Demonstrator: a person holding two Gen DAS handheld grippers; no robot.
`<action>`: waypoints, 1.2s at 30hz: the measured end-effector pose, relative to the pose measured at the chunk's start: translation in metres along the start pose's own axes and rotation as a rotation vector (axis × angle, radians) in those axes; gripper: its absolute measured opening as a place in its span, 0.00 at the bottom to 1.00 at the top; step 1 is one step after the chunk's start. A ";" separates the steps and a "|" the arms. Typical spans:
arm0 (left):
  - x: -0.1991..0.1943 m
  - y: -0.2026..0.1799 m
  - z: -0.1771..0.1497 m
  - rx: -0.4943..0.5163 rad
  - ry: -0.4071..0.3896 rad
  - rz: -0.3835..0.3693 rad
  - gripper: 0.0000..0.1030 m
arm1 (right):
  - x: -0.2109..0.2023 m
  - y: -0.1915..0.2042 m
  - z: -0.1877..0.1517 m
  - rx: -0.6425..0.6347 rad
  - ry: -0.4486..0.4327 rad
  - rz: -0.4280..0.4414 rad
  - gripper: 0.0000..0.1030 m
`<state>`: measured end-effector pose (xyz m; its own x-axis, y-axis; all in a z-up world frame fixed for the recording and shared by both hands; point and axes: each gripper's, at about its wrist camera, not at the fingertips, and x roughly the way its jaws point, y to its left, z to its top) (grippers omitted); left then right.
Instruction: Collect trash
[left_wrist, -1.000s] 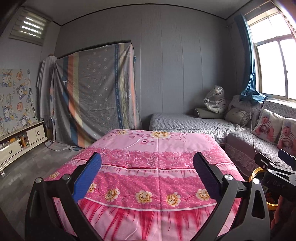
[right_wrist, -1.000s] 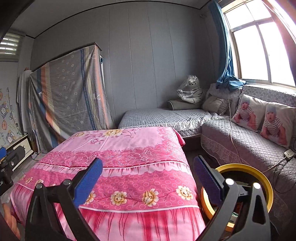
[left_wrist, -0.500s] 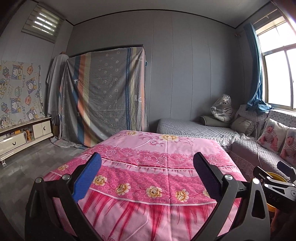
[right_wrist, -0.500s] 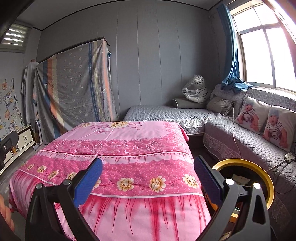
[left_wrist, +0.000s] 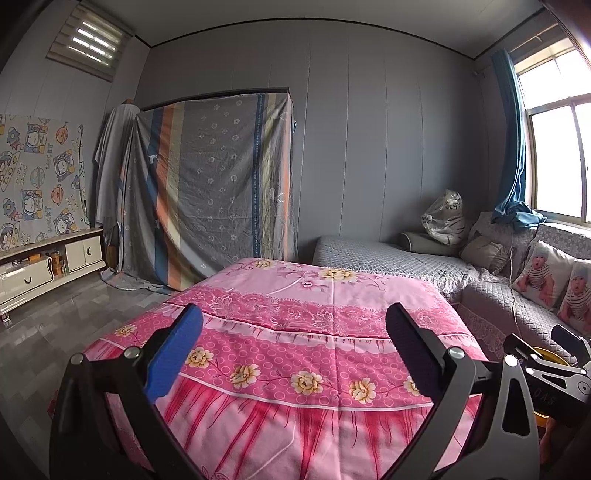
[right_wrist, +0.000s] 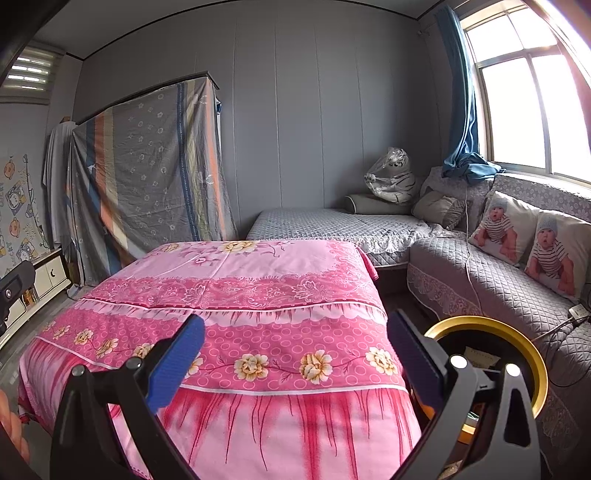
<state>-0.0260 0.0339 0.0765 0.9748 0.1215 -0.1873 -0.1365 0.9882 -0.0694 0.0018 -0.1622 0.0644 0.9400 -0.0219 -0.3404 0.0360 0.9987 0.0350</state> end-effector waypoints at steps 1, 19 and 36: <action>0.000 0.000 0.000 -0.001 -0.001 -0.002 0.92 | 0.000 0.000 0.000 0.000 0.000 0.000 0.92; 0.002 -0.002 -0.002 0.007 0.002 -0.002 0.92 | 0.003 -0.003 0.000 0.012 0.011 0.001 0.92; 0.008 -0.005 -0.007 0.017 0.020 -0.008 0.92 | 0.007 -0.005 -0.004 0.017 0.029 0.003 0.92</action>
<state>-0.0191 0.0297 0.0685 0.9720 0.1119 -0.2067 -0.1256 0.9906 -0.0543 0.0067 -0.1673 0.0576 0.9301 -0.0170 -0.3670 0.0386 0.9979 0.0517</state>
